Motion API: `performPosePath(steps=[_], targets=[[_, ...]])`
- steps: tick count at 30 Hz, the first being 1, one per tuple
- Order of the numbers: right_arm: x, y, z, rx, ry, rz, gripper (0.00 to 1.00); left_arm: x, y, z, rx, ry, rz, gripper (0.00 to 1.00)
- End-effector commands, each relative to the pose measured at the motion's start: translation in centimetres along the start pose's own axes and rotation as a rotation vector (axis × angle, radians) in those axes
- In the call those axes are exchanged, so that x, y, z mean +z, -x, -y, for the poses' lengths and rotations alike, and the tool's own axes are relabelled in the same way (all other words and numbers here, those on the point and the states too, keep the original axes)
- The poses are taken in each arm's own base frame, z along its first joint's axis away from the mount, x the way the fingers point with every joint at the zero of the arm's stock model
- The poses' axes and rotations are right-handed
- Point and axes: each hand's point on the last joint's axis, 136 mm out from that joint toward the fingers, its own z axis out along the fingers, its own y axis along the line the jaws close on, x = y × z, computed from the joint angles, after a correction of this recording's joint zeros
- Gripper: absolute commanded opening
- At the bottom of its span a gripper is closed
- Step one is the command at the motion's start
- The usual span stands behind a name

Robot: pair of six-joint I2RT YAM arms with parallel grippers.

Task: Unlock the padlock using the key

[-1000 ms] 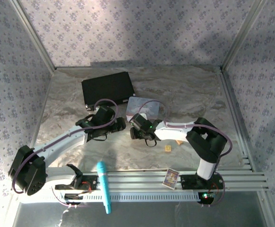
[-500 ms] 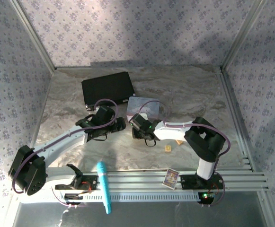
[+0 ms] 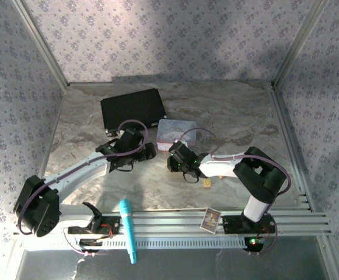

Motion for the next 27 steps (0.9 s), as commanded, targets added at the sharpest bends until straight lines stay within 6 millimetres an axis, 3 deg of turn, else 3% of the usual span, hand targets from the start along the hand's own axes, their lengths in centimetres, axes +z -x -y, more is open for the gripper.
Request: performPosePath(steps=[1,5,11,17,22,27], targets=[[0.3,-1.8,0.9,-0.001,0.022,-0.06,0.13,-0.8,1.8,1.4,0.053,-0.001,0.052,1.0],[0.1,-1.9,0.5,0.006,0.072,-0.05,0.07,-1.3,3.0,3.2,0.159,-0.016,0.081,1.0],[0.0,-2.0,0.0,0.043,0.181,-0.043,0.02,-1.2,5.2,6.7,0.623,0.046,0.144,1.0],[-0.2,-1.6,0.9,0.097,0.205,-0.017,0.0,2.3,6.8,8.9,0.768,0.13,0.127,0.97],[0.1,-1.5,1.4,0.167,0.228,0.003,0.0,5.1,6.9,10.7,0.803,0.086,0.138,0.83],[0.4,-1.8,2.4,0.228,0.211,0.022,0.0,7.6,5.7,8.7,0.884,0.221,0.092,0.8]])
